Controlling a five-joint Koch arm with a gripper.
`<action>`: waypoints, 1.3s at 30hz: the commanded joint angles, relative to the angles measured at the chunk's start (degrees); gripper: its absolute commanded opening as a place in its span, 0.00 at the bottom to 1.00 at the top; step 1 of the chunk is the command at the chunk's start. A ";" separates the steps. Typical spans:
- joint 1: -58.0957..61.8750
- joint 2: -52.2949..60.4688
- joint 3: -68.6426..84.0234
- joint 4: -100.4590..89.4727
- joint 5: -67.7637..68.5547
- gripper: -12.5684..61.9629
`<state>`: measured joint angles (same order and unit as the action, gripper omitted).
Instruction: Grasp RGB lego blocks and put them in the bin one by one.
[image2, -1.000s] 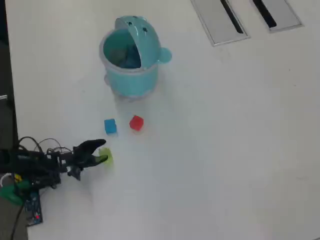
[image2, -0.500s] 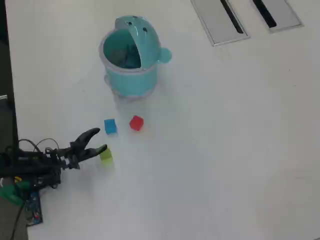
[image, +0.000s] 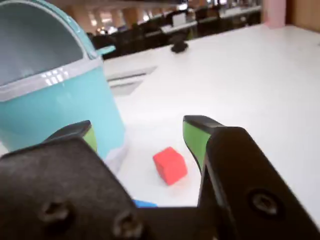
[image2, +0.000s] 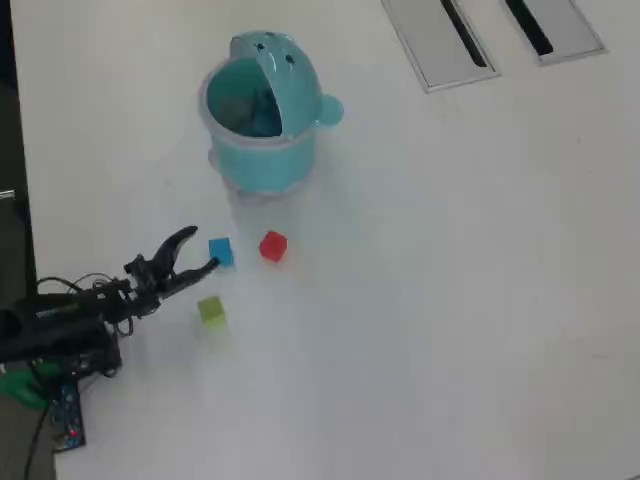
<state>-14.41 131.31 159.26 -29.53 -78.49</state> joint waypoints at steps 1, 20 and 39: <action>-1.85 3.08 -7.29 4.83 -4.48 0.59; -12.13 -12.83 -26.63 33.66 -24.43 0.61; -7.29 -34.28 -46.23 39.46 -25.40 0.61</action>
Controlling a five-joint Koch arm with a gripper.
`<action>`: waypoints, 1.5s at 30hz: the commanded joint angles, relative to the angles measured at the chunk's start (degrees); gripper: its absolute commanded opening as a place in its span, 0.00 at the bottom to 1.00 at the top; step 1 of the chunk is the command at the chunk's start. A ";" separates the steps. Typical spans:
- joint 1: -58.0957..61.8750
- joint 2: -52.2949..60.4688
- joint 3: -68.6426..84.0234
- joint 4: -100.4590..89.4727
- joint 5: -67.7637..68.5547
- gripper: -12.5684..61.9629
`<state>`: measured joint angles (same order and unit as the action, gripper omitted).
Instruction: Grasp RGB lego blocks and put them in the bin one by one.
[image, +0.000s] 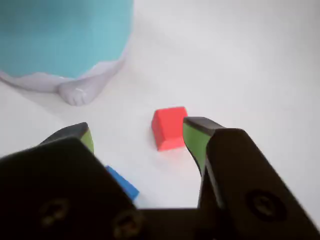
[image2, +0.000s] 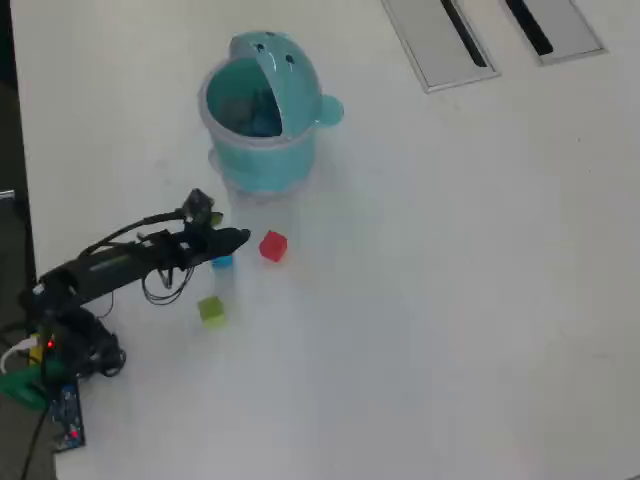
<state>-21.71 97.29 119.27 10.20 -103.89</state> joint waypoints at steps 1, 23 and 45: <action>0.00 -2.20 -7.21 -0.44 0.00 0.61; 4.92 -25.84 -27.42 4.04 -4.92 0.61; 3.16 -28.48 -32.52 14.06 -8.35 0.40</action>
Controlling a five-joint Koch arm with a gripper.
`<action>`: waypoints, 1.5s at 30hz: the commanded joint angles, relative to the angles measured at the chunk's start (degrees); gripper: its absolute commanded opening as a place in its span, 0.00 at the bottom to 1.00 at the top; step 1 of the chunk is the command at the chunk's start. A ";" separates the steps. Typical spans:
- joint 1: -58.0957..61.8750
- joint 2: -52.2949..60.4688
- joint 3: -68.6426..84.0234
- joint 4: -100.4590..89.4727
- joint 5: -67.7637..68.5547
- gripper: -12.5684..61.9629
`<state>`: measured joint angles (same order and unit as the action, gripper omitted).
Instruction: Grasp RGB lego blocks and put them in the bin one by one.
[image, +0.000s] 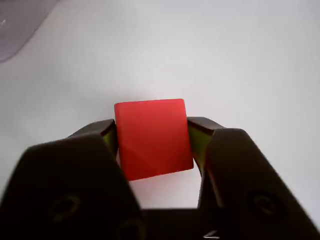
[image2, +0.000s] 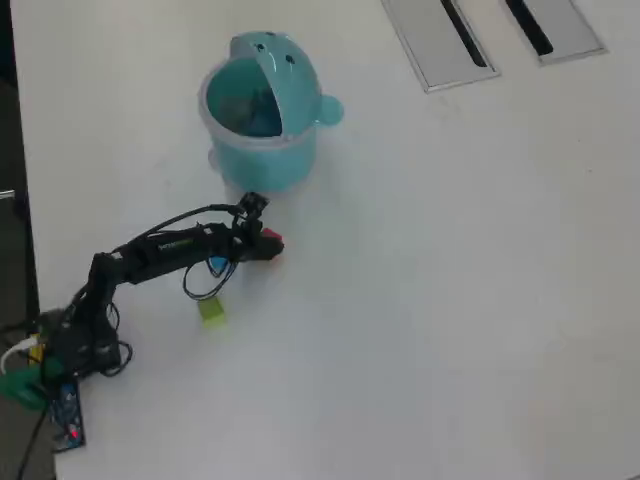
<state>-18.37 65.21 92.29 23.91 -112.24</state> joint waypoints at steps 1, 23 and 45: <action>-0.18 4.31 -5.45 0.35 0.00 0.38; -7.73 33.57 -1.93 0.18 6.33 0.37; -21.71 21.62 -31.11 -0.97 15.73 0.35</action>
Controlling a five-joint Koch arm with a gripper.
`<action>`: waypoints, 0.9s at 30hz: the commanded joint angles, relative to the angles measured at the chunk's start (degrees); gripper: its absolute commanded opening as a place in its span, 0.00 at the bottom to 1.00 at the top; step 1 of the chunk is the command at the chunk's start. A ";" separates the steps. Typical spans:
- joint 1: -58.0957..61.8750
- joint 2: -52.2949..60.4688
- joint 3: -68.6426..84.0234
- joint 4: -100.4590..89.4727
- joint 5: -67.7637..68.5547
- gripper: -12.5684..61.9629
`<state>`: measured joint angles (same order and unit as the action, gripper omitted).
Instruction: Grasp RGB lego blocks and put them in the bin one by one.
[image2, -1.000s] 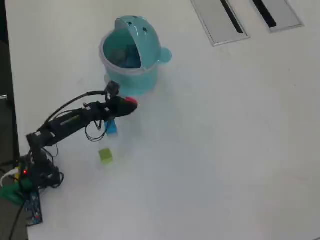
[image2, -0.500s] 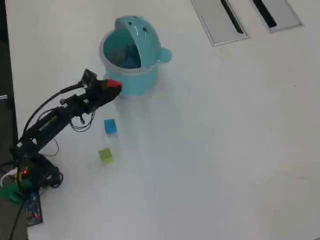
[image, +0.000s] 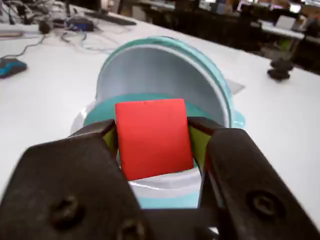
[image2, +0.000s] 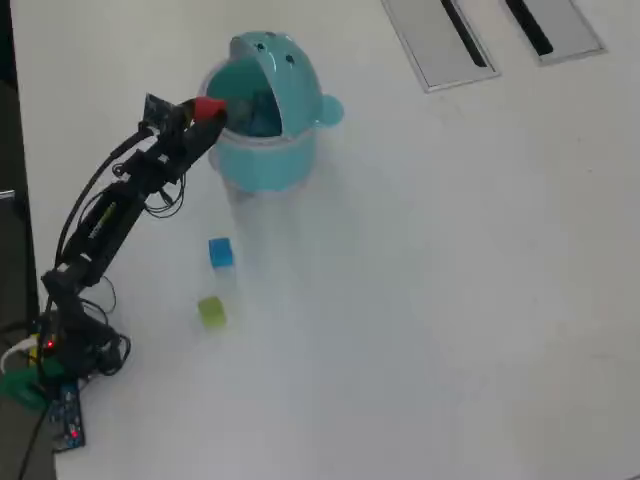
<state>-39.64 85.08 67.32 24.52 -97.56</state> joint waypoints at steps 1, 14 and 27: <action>-0.70 0.79 -6.68 -2.64 1.14 0.35; -3.52 -22.59 -31.82 -5.80 1.23 0.35; -2.37 -27.51 -36.21 -8.17 -3.16 0.51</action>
<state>-42.28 56.07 37.09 19.95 -100.63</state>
